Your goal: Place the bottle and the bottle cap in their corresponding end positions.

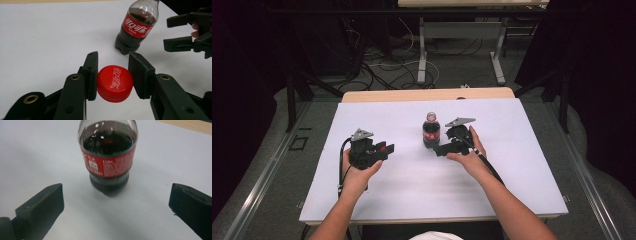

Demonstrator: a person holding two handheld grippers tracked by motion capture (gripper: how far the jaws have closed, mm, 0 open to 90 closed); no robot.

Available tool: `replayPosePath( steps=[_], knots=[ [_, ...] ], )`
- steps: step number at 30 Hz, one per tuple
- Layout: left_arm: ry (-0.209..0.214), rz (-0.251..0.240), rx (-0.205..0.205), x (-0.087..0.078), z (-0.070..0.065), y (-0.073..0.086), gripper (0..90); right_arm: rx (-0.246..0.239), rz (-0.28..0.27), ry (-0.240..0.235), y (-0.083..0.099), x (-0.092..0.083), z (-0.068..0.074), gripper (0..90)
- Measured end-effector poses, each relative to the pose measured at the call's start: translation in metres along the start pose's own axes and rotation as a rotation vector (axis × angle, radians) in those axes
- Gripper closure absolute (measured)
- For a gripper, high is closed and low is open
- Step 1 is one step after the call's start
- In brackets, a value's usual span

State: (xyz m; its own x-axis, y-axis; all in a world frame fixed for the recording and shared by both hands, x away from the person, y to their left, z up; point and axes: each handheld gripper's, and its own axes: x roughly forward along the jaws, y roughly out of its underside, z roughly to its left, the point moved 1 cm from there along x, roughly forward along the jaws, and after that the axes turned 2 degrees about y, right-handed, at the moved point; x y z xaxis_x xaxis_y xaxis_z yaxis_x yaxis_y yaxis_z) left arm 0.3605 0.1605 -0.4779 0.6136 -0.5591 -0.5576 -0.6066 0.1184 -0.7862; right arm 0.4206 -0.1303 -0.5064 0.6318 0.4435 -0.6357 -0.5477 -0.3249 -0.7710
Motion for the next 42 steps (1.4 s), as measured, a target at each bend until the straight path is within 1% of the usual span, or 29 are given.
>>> replayPosePath(
  steps=[1, 4, 8, 9, 10, 12, 13, 14, 15, 16, 18, 19, 20, 22, 23, 24, 26, 28, 29, 30, 32, 34, 35, 36, 37, 38, 39, 41, 42],
  knots=[
    [0.004, -0.002, 0.0, 0.001, -0.001, 0.0, 61.6, 0.007, 0.003, -0.007, 0.002, -0.002, 0.0, 0.0],
    [0.022, 0.018, 0.039, 0.003, -0.001, 0.0, 61.6, -0.005, 0.018, -0.01, 0.007, -0.01, -0.001, 0.0],
    [0.024, 0.017, 0.054, 0.008, -0.002, 0.001, 61.6, -0.013, 0.028, -0.012, 0.016, -0.018, -0.004, 0.0],
    [0.029, 0.025, 0.053, 0.01, -0.003, 0.002, 61.6, 0.002, 0.027, -0.015, 0.018, -0.02, -0.003, 0.0],
    [0.026, 0.024, 0.061, 0.011, -0.004, 0.003, 61.5, -0.001, 0.025, -0.022, 0.02, -0.022, -0.005, 0.0],
    [0.029, 0.04, 0.077, 0.014, -0.005, 0.004, 61.6, 0.006, 0.013, -0.014, 0.024, -0.027, -0.006, 0.0],
    [0.036, 0.037, 0.069, 0.016, -0.007, 0.004, 61.5, -0.002, 0.006, -0.011, 0.026, -0.029, -0.009, 0.0],
    [0.04, 0.032, 0.083, 0.019, -0.008, 0.005, 61.6, 0.007, 0.003, -0.012, 0.027, -0.031, -0.009, 0.0],
    [0.046, 0.041, 0.094, 0.02, -0.009, 0.005, 61.5, 0.01, 0.005, -0.014, 0.029, -0.033, -0.011, 0.0],
    [0.055, 0.048, 0.095, 0.022, -0.01, 0.005, 61.5, 0.01, 0.001, -0.014, 0.03, -0.035, -0.012, 0.0],
    [0.06, 0.046, 0.105, 0.027, -0.014, 0.004, 61.6, 0.015, 0.003, -0.013, 0.032, -0.037, -0.015, 0.0],
    [0.056, 0.038, 0.111, 0.03, -0.016, 0.004, 61.6, 0.022, 0.002, -0.006, 0.033, -0.038, -0.015, 0.0],
    [0.061, 0.045, 0.121, 0.032, -0.018, 0.004, 61.5, 0.014, 0.0, -0.006, 0.034, -0.039, -0.017, 0.0],
    [0.069, 0.046, 0.122, 0.038, -0.023, 0.003, 61.5, 0.016, 0.003, -0.002, 0.036, -0.041, -0.019, 0.0],
    [0.074, 0.05, 0.127, 0.04, -0.025, 0.003, 61.6, 0.028, 0.005, -0.005, 0.036, -0.042, -0.02, 0.0],
    [0.082, 0.051, 0.124, 0.043, -0.027, 0.002, 61.5, 0.018, -0.008, -0.001, 0.036, -0.042, -0.022, 0.0],
    [0.092, 0.048, 0.133, 0.048, -0.031, 0.001, 61.5, 0.031, -0.007, 0.003, 0.036, -0.044, -0.023, 0.0],
    [0.1, 0.038, 0.131, 0.054, -0.036, 0.0, 61.5, 0.032, -0.013, 0.007, 0.036, -0.045, -0.024, 0.0],
    [0.106, 0.042, 0.132, 0.056, -0.038, -0.001, 61.5, 0.027, -0.014, 0.01, 0.037, -0.045, -0.025, 0.0],
    [0.111, 0.039, 0.137, 0.059, -0.04, -0.001, 61.6, 0.022, -0.015, 0.01, 0.037, -0.046, -0.026, 0.0],
    [0.12, 0.045, 0.14, 0.065, -0.044, -0.002, 61.6, 0.035, -0.011, 0.012, 0.038, -0.046, -0.027, 0.0],
    [0.128, 0.043, 0.149, 0.071, -0.049, -0.001, 61.6, 0.035, -0.017, 0.017, 0.038, -0.047, -0.028, 0.0],
    [0.132, 0.053, 0.149, 0.074, -0.051, 0.0, 61.6, 0.039, -0.012, 0.012, 0.039, -0.047, -0.028, 0.0],
    [0.136, 0.049, 0.147, 0.078, -0.054, 0.001, 61.6, 0.038, -0.013, 0.016, 0.039, -0.048, -0.029, 0.0],
    [0.141, 0.052, 0.157, 0.081, -0.056, 0.002, 61.6, 0.04, -0.016, 0.015, 0.039, -0.048, -0.03, 0.0],
    [0.15, 0.058, 0.141, 0.084, -0.058, 0.004, 61.6, 0.039, -0.014, 0.018, 0.039, -0.048, -0.03, 0.0],
    [0.159, 0.06, 0.139, 0.088, -0.06, 0.006, 61.6, 0.046, -0.012, 0.019, 0.04, -0.048, -0.031, 0.0],
    [0.159, 0.071, 0.157, 0.094, -0.064, 0.01, 61.6, 0.043, -0.014, 0.02, 0.041, -0.049, -0.032, 0.0],
    [0.165, 0.075, 0.152, 0.097, -0.065, 0.013, 61.6, 0.044, -0.016, 0.021, 0.041, -0.049, -0.033, 0.0]
  ],
)
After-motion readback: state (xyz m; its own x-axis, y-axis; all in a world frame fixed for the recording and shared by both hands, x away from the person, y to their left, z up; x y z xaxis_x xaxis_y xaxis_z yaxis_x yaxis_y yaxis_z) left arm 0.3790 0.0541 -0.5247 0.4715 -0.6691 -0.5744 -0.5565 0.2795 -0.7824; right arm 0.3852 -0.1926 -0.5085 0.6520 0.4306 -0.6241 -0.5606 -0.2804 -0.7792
